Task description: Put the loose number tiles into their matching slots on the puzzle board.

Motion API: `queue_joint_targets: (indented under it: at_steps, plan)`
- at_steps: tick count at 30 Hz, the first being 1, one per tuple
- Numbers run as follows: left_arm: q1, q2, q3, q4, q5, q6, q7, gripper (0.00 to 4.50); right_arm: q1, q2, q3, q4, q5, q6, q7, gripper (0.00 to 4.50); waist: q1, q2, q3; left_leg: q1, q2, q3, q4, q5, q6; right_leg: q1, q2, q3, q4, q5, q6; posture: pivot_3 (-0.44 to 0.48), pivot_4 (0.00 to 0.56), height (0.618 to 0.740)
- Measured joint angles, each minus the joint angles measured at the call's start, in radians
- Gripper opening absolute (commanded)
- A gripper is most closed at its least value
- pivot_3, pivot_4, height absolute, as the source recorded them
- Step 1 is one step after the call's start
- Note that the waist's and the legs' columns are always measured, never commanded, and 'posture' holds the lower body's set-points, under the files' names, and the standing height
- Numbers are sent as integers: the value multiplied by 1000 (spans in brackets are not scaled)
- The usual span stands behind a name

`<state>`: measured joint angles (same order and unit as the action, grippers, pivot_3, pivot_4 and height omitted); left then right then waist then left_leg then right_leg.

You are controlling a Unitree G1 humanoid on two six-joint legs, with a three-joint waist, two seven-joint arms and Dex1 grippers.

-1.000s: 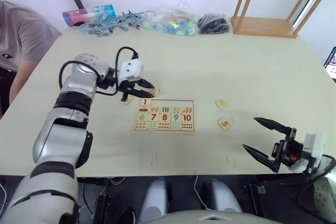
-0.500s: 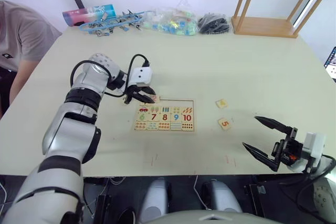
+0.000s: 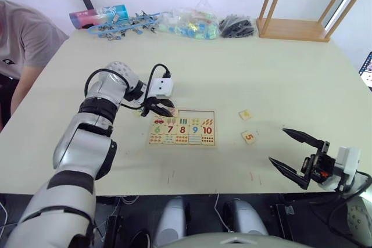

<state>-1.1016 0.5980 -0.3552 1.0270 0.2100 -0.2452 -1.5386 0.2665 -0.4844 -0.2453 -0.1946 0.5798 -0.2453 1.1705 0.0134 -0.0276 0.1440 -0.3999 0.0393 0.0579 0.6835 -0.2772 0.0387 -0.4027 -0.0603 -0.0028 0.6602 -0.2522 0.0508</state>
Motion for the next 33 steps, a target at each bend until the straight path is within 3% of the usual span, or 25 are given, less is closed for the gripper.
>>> queue_joint_targets:
  at_steps: [33]
  plan:
    - [-21, -17, -6, 34, 41, -27, -18, 946, 12, 0, 1, 16, -11, -27, -1, 4500, 0, 0, 0, 0, 0, 0, 0, 0, 0, 0, 0, 0, 0, 0, 0, 0, 150, 737]
